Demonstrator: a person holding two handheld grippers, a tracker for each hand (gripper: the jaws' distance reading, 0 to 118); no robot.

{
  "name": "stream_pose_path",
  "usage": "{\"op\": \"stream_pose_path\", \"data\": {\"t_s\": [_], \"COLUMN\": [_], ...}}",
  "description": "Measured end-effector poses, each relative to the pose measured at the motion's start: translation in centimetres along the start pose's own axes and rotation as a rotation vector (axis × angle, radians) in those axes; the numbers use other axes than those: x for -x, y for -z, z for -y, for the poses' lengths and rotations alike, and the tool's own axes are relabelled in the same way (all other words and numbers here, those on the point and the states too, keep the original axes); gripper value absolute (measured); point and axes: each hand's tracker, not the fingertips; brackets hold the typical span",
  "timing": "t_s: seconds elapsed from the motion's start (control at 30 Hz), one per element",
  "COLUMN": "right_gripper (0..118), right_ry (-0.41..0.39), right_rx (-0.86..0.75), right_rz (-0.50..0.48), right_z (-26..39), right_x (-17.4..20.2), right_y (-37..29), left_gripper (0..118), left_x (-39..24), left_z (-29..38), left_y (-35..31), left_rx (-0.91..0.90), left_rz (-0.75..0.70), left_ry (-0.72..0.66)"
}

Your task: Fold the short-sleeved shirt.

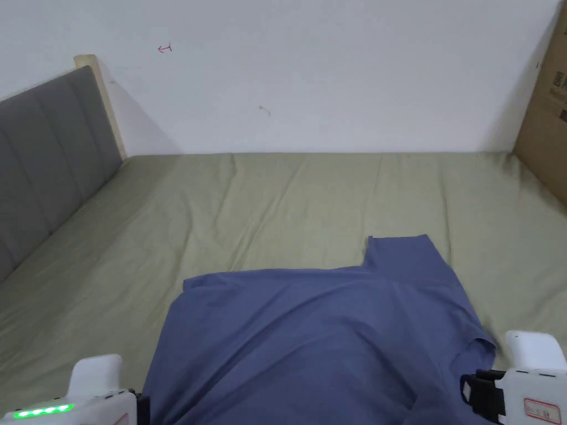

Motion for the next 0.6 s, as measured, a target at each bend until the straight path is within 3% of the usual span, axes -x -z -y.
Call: {"op": "stream_pose_path", "data": {"t_s": [0.1, 0.27, 0.3, 0.37, 0.43, 0.47, 0.5, 0.6], "right_gripper": [1, 0, 0, 0, 0, 0, 0, 0], "right_ry": [0.084, -0.013, -0.01, 0.002, 0.015, 0.023, 0.033, 0.064], "right_rx": [0.035, 0.085, 0.08, 0.08, 0.083, 0.086, 0.091, 0.098], "right_rz": [-0.054, -0.042, -0.048, -0.064, -0.074, -0.078, -0.086, -0.091], "right_z": [0.5, -1.1, -1.6, -2.6, -3.3, -3.5, -3.7, -3.9], "right_x": [0.1, 0.9, 1.0, 0.8, 0.7, 0.5, 0.3, -0.4], "right_y": [2.8, 6.2, 6.6, 7.7, 8.8, 9.2, 9.7, 10.7], "left_gripper": [0, 0, 10, 52, 80, 104, 116, 114], "left_x": [-0.3, -0.5, -0.4, -0.4, -0.2, -0.1, -0.6, -0.6], "left_z": [0.3, -4.1, -5.6, -8.9, -12.5, -13.9, -15.7, -19.8], "left_y": [1.8, 4.2, 5.0, 7.1, 10.4, 12.0, 14.3, 20.5], "left_rx": [0.027, 0.004, -0.007, 0.007, 0.006, 0.005, 0.015, 0.087], "left_rz": [0.052, 0.006, 0.011, 0.013, 0.039, 0.042, 0.042, 0.041], "left_ry": [-0.061, -0.019, -0.014, -0.009, -0.005, 0.0, 0.001, -0.052]}}
